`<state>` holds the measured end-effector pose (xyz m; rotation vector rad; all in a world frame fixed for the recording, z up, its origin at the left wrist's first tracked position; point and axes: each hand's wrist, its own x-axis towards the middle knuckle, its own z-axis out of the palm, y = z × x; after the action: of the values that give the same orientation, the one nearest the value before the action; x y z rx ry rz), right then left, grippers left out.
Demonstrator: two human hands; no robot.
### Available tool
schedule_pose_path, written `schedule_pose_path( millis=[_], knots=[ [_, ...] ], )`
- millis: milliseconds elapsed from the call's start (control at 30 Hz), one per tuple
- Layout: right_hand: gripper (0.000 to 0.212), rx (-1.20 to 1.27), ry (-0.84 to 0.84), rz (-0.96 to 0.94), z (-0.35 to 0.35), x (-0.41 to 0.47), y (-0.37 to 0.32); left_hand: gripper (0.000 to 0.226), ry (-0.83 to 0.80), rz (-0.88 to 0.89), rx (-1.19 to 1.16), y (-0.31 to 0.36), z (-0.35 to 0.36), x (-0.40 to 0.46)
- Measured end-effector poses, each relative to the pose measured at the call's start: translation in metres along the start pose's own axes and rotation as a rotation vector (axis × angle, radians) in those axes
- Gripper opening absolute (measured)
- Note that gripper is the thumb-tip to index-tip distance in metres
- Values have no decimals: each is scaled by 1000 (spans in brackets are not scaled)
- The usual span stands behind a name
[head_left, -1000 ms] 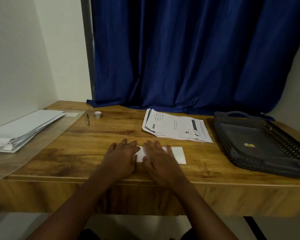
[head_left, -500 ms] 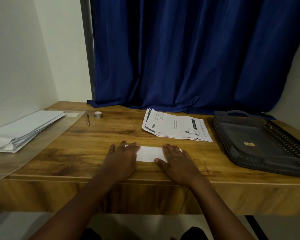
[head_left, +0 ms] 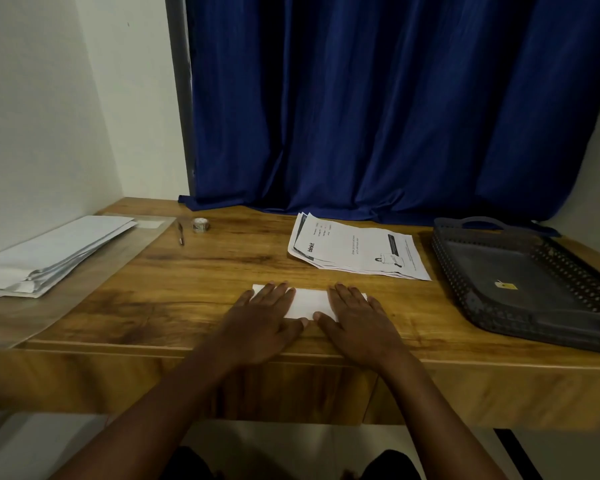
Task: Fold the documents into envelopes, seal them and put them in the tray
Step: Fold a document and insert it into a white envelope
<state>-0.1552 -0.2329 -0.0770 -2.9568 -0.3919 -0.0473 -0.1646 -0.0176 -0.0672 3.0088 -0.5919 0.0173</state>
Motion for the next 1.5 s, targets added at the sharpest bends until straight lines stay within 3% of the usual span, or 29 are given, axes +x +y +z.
schedule_pose_path(
  millis=[133,233,367,500,633,767,900,967,1100,1267,1400,1500],
  knots=[
    [88,4,-8,3,-2,0,-1,92,10,-44,-19,-11,-2,-8],
    [77,20,12,-6,-1,-2,-1,99,9,-43,-39,-9,-3,-12],
    [79,75,69,-46,-5,-16,-3,111,15,-22,-20,-11,-5,-27],
    [84,-18,99,-136,-7,-45,-6,110,73,28,-22,-23,-2,-57],
    [85,-43,118,-203,2,-70,-2,84,201,72,-166,-47,10,-82],
    [60,-104,264,-246,4,-79,-5,46,393,141,-376,-55,16,-95],
    [30,-199,414,-297,-20,-75,-23,32,439,159,-668,-46,-2,-96],
    [26,-231,426,-330,-37,-73,-36,27,455,133,-782,-42,-10,-95],
    [35,-8,211,-322,-73,-69,-59,4,529,3,-887,-42,-29,-95],
    [32,364,-305,-350,-95,-43,-74,21,550,-74,-982,-58,-56,-105],
    [25,748,-361,-363,-87,-26,-95,24,537,-110,-944,-70,-65,-110],
    [28,847,-364,-352,-70,-20,-112,25,528,-107,-900,-74,-66,-113]
  ],
)
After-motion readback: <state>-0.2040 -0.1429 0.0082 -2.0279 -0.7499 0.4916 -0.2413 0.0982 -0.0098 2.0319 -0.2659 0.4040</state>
